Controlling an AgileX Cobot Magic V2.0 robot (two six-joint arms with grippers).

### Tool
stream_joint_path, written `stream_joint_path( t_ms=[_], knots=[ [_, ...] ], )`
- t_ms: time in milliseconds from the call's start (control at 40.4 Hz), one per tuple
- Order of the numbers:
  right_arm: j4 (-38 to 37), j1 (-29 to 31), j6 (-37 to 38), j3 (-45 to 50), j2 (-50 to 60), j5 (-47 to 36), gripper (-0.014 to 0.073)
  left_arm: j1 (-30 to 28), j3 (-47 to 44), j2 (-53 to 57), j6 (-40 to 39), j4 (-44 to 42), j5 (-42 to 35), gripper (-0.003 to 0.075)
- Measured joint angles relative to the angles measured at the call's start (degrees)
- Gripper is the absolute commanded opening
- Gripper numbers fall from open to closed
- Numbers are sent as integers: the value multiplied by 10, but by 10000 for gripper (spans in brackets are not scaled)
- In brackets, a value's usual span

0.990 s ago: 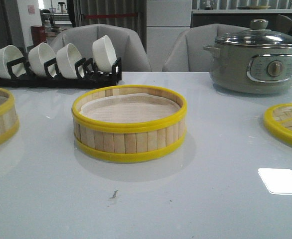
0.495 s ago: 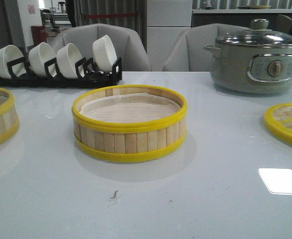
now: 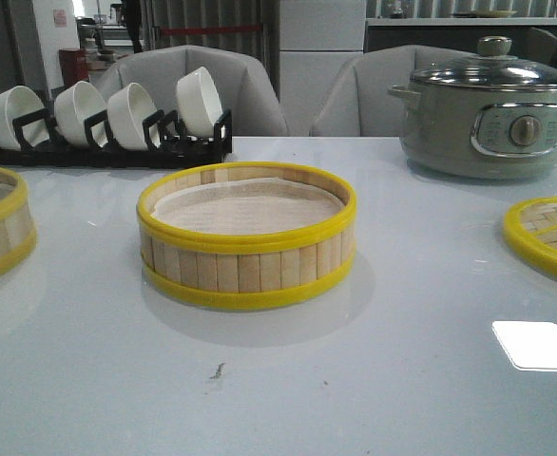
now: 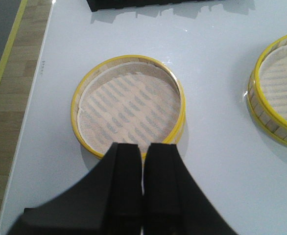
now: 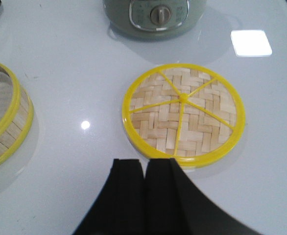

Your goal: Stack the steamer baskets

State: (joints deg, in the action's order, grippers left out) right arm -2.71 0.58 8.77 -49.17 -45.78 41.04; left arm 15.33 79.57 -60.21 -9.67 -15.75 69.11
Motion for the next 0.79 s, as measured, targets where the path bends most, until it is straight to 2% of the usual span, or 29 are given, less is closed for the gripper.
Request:
stream_joint_path(
  t_ms=[520, 569, 619, 718, 792],
  knots=[
    [0, 0, 0, -22, -72, -31, 69, 0, 0, -1, 0, 0, -32, 98],
    [1, 0, 0, -22, -75, -28, 128, 0, 0, -1, 0, 0, -39, 98],
    [1, 0, 1, -22, -78, -20, 222, 0, 0, -1, 0, 0, -43, 98],
    [2, 0, 1, -22, -86, 5, 465, 0, 0, -1, 0, 0, -50, 99],
    [2, 0, 1, -22, -92, 14, 514, 0, 0, -1, 0, 0, -53, 105]
  ],
)
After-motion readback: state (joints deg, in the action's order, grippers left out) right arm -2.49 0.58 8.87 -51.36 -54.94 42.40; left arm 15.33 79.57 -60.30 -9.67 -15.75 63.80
